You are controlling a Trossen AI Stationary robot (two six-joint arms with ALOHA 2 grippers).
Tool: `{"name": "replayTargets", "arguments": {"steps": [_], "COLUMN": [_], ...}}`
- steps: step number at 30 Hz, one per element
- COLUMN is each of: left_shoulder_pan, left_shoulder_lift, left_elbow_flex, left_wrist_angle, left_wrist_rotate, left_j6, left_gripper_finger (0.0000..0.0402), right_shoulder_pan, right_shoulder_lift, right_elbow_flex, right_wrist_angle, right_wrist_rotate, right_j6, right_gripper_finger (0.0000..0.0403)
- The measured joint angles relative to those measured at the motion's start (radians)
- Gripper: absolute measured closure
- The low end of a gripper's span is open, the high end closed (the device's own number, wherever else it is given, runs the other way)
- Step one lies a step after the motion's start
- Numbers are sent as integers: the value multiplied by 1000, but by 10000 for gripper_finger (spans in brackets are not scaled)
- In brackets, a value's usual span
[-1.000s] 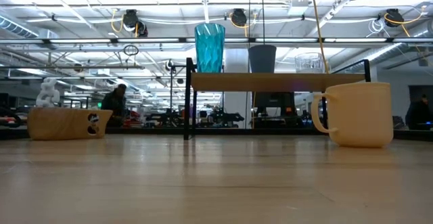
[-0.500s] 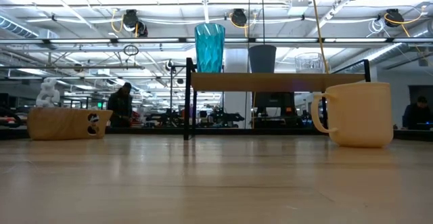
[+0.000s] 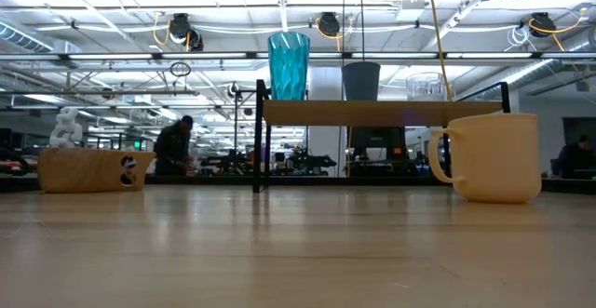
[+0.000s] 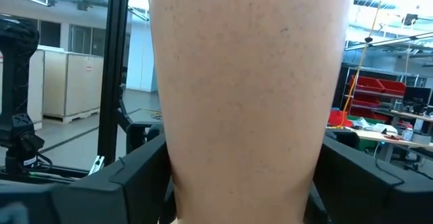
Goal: Stack small to large cups/mugs on shelf
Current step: Put the orange cup on the shelf
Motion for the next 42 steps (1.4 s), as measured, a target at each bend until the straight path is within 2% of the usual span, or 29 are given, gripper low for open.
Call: {"name": "replayTargets", "arguments": {"steps": [6,13,18,28,34,42], "left_shoulder_pan": [0,-6,-34,-129,-164,-167], "left_shoulder_lift": [-1,-34,-119,-370,-392,-232], "left_elbow_flex": [0,0,1,20,211,562], "left_wrist_angle": [-17,-118,-283,-695,-1043,-1381], "left_wrist_rotate": [-9,-36,-119,-313,-384,-349], "left_j6": [6,2,2,2,34,176], "left_gripper_finger": [13,8,8,7,19,78], "right_shoulder_pan": [0,2,8,15,14,14], "right_shoulder_lift": [-15,-73,-100,-105,-104,-104], "right_elbow_flex": [0,0,0,0,0,0], "right_wrist_angle": [-17,-105,-189,-280,-303,-328], "right_wrist_rotate": [0,0,1,2,3,4], "right_j6": [-5,-2,26,78,115,150], "right_gripper_finger": [105,105,105,105,105,105]}}
